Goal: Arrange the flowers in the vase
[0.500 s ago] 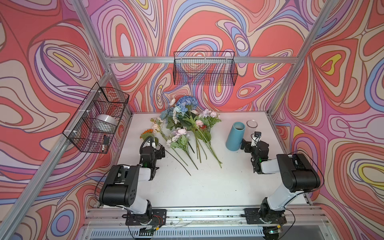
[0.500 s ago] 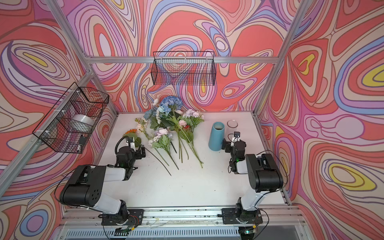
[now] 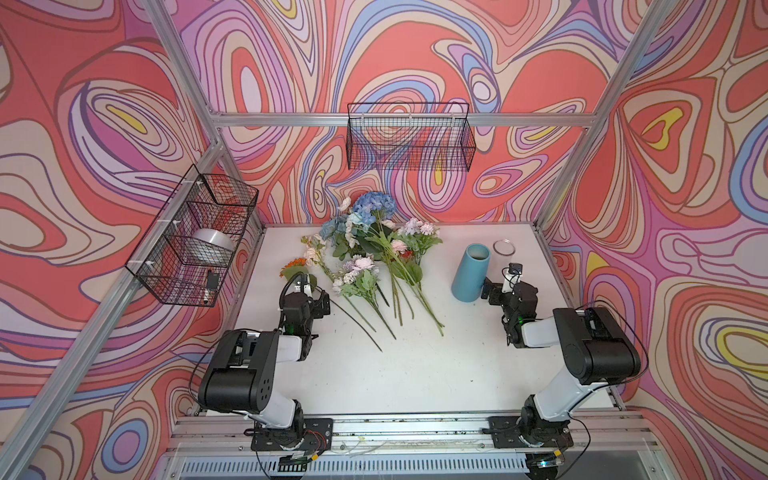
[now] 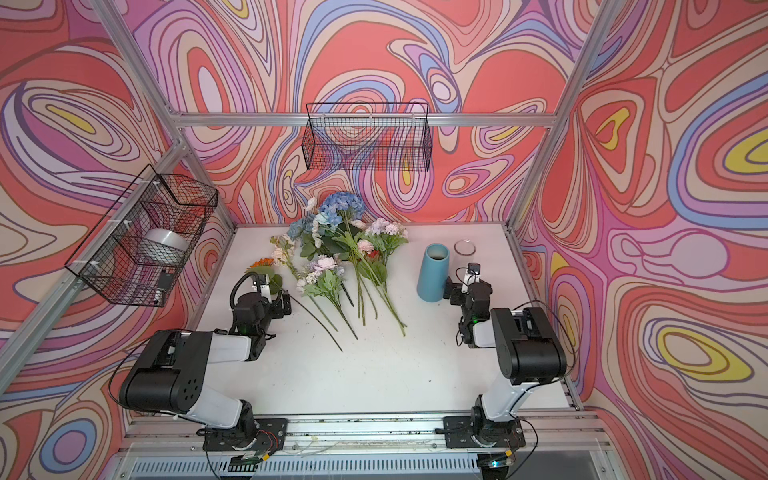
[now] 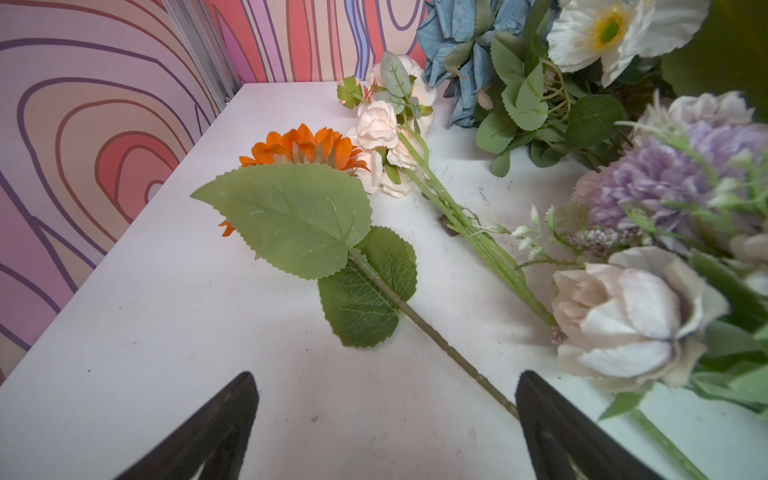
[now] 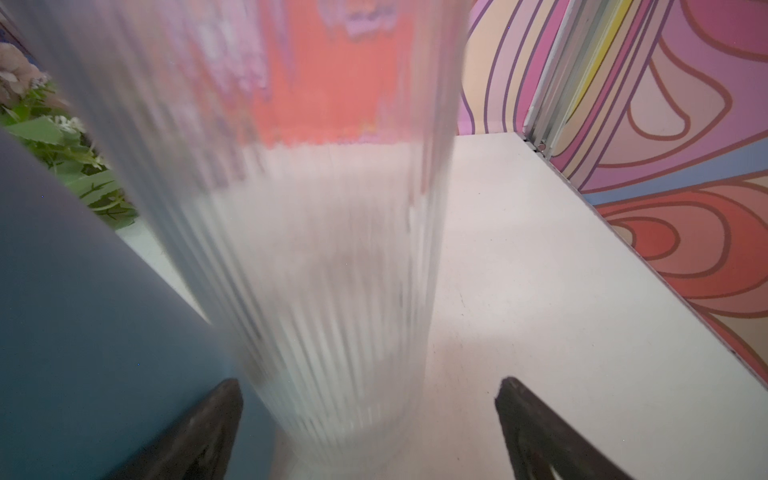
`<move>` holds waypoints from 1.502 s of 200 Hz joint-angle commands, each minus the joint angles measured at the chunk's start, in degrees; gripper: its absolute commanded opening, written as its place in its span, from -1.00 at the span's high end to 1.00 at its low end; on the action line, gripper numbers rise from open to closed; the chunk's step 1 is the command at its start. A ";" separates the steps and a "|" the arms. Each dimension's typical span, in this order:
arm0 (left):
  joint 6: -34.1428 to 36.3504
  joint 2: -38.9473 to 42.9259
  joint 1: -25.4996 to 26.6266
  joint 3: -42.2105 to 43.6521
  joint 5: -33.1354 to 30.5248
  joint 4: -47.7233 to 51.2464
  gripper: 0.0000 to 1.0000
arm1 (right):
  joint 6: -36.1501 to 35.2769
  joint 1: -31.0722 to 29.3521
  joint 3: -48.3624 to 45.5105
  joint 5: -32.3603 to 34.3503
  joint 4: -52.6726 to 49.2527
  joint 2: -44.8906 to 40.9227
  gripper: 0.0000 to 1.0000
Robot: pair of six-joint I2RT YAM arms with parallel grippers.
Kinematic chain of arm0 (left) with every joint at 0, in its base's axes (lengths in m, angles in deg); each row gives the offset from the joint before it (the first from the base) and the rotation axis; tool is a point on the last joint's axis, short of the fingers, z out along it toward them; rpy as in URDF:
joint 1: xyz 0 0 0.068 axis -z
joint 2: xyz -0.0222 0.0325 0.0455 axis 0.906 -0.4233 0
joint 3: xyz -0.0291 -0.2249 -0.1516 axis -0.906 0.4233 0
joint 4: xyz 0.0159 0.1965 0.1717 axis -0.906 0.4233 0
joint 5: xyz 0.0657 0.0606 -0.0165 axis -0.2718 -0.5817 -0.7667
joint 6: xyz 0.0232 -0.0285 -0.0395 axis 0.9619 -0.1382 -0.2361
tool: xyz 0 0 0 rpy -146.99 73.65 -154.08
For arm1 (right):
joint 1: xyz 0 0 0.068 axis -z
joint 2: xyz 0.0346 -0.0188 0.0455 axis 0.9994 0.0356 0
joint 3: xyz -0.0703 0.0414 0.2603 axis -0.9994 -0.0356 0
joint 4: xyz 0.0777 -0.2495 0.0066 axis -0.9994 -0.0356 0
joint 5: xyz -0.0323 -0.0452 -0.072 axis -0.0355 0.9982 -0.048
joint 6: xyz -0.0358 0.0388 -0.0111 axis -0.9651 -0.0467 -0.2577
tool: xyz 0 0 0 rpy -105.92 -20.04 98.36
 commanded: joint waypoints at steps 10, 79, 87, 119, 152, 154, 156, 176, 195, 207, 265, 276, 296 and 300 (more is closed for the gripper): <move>0.89 -0.39 -0.46 -0.85 0.53 -2.26 -1.00 | 0.02 -0.01 0.81 -1.25 1.05 0.77 -0.97; 0.85 -0.50 -1.09 -1.11 1.78 -1.90 -1.00 | 0.11 0.05 0.83 -1.33 0.86 0.77 -0.97; 0.86 -0.50 -1.08 -0.99 1.85 -1.94 -1.00 | 0.06 0.03 0.66 -1.16 1.16 0.69 -0.93; 0.56 4.93 -0.91 -0.85 1.22 1.82 -0.90 | -0.30 -0.02 0.55 -1.14 -1.18 -2.71 -0.87; -6.08 17.14 0.52 -5.69 -9.45 22.16 -0.88 | -0.06 -0.05 4.83 2.33 -16.71 -9.51 -0.87; -6.63 17.64 0.64 -6.10 -9.51 22.97 -0.88 | -0.20 -0.05 4.98 2.28 -17.66 -9.87 -0.87; -7.12 18.12 0.74 -6.36 -9.61 24.13 -0.88 | -0.24 -0.01 5.26 2.09 -18.62 -10.28 -0.87; -9.61 22.22 3.58 -6.15 -8.72 24.97 -0.90 | 0.32 -0.18 6.66 1.45 -27.13 -14.86 -0.87; -12.39 24.03 6.32 -6.08 -5.43 24.29 -0.96 | 0.76 -1.72 7.79 3.68 -34.97 -19.93 -0.87; -14.90 23.89 7.47 -7.02 -2.72 25.49 -0.96 | 2.32 -2.45 9.17 4.31 -40.69 -23.19 -0.85; -24.73 19.45 15.77 -11.12 8.89 24.63 -0.96 | 14.65 -2.58 27.68 2.05 -73.17 -28.71 -0.70; -24.89 18.56 18.01 -11.84 9.37 24.83 -0.96 | 17.04 -2.60 31.87 0.89 -77.25 -27.89 -0.65; -25.18 17.39 21.14 -12.35 9.85 24.47 -0.95 | 21.12 -2.58 39.71 -4.02 -82.90 -24.54 -0.42; -25.23 17.23 21.54 -12.30 10.13 24.38 -0.96 | 21.24 -2.59 41.35 -5.52 -83.84 -23.59 -0.36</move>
